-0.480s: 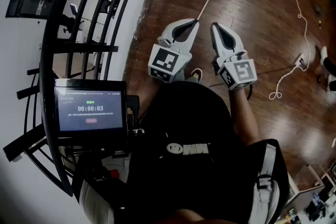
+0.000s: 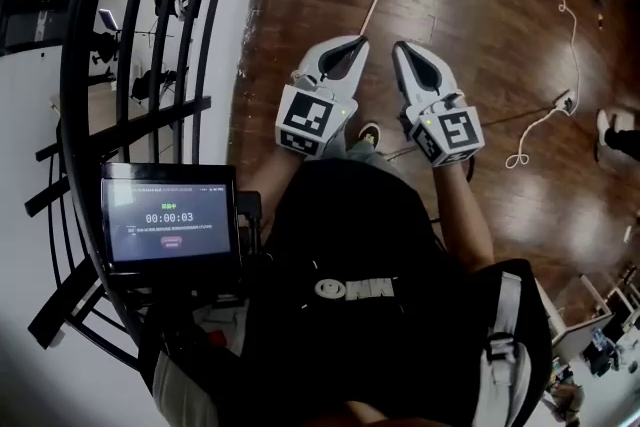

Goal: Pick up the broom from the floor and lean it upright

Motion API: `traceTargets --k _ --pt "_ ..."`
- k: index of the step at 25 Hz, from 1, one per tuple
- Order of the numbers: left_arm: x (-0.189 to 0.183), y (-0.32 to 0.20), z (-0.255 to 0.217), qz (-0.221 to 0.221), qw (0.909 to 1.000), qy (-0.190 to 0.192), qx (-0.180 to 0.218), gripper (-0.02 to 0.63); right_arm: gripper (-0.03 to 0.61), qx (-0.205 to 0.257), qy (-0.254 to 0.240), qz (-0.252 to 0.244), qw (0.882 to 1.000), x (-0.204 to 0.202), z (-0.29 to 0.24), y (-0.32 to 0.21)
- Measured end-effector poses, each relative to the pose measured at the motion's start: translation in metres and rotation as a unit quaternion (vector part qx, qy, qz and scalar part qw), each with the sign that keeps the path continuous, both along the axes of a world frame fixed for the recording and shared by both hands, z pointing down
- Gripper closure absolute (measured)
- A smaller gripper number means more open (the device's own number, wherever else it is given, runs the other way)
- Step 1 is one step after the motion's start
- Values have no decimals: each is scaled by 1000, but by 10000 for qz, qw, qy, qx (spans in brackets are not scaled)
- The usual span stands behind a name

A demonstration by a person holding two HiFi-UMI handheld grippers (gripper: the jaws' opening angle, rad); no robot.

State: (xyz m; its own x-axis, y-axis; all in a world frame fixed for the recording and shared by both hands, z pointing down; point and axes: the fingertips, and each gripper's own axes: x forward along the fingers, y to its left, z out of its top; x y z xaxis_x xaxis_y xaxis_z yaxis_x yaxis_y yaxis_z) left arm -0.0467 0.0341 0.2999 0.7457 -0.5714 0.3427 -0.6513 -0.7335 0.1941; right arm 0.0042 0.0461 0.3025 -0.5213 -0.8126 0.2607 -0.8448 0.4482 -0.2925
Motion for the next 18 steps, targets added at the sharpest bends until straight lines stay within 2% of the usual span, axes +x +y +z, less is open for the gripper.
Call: traceTargets --k 4,7,9,11,14,18 --pt "9 10 0 -20 9999 -71 -124 603 574 -70 547 -386 9977 8 -2 4" --pt "50 59 -15 -61 9993 62 -374 603 574 -596 1312 -976 9847 47 -1 53" --pt "69 81 -14 -44 9983 125 -565 603 574 -1057 1901 -1406 9659 66 15 80" --pt "70 83 -5 -39 9975 126 -693 603 574 -1445 2321 -1859 9438 69 38 88" --pt "68 86 3 -53 9963 124 -848 603 574 -1959 2704 -2462 9099 70 69 98" --pt "68 95 12 -102 9942 147 -1063 603 574 -2449 3257 -3028 8615 81 108 104"
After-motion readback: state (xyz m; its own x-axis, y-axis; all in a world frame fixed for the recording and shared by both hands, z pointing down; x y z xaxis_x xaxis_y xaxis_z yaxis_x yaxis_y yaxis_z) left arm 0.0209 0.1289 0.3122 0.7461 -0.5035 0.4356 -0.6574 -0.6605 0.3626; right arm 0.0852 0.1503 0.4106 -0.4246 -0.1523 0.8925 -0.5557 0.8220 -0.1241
